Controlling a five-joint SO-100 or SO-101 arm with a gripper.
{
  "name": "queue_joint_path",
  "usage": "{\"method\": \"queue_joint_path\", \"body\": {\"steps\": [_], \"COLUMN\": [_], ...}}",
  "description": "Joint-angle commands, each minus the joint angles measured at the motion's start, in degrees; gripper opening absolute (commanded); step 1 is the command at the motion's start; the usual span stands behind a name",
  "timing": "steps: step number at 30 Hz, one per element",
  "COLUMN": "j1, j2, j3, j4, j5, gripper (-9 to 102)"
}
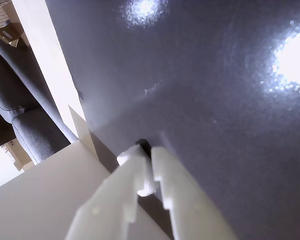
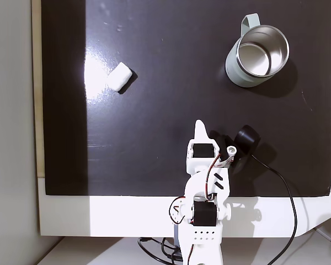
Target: Grasp a gauze and put it in the cup.
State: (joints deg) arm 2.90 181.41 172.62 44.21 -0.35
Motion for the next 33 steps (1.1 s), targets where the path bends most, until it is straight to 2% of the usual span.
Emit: {"method": "queue_joint_path", "body": {"steps": [1, 24, 33], "j1": [-0.6, -1.1, -6.2], "j2": [0.7, 0.7, -3.3], "j3": [-0.4, -0.4, -10.5], "j4": [-1.7, -1.9, 1.5], "j5": [-0.7, -1.4, -1.3], "gripper": [0, 0, 0]}}
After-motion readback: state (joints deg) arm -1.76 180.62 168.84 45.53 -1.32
